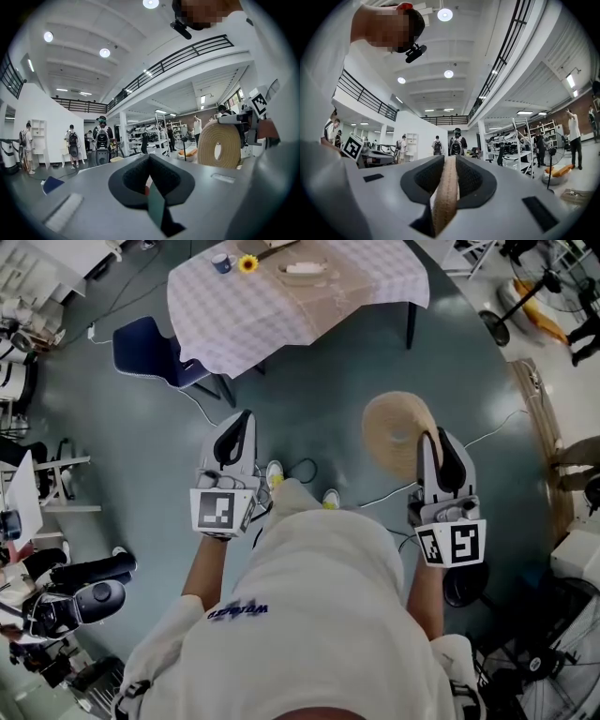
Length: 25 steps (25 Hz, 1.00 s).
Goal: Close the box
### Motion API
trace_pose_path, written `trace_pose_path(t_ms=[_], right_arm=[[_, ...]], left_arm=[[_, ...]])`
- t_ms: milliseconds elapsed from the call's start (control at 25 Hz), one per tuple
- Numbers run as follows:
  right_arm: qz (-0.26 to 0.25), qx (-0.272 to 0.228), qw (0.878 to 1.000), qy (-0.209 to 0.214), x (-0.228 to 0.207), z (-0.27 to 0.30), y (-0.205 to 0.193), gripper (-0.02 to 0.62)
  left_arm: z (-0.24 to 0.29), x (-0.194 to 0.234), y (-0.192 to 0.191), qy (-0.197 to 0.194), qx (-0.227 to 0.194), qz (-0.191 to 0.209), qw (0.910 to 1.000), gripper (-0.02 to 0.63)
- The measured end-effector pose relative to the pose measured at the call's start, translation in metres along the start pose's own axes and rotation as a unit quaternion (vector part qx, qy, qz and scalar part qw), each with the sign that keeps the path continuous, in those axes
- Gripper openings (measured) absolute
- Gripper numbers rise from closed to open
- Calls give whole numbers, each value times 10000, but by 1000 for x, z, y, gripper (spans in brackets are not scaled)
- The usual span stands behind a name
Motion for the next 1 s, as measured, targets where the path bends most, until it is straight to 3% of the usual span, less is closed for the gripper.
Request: trace_pose_path(t_ms=[160, 440, 760, 1000], right_arm=[[155, -13, 9997, -193, -12, -9, -5, 77], [-108, 81, 9997, -200, -11, -20, -2, 75], [39, 190, 9998, -80, -11, -26, -11, 74], [46, 319, 9995, 45, -5, -22, -16, 74]], left_arm=[[-1, -9, -3, 30, 20, 25, 10000, 2], [-7, -17, 3, 11, 34, 80, 10000, 2], [-15, -24, 0, 32, 159, 141, 9998, 2], [-16, -19, -9, 100, 269, -30, 9996, 2]])
Point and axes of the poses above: the fingertips, and each gripper's own axes: z forward along the fingers, x to its left, y out of its top, the point moved 4 cm from there along -z, backward along the fingers, and after that the axes turned 1 degree about -z, right-handed, at the moved point
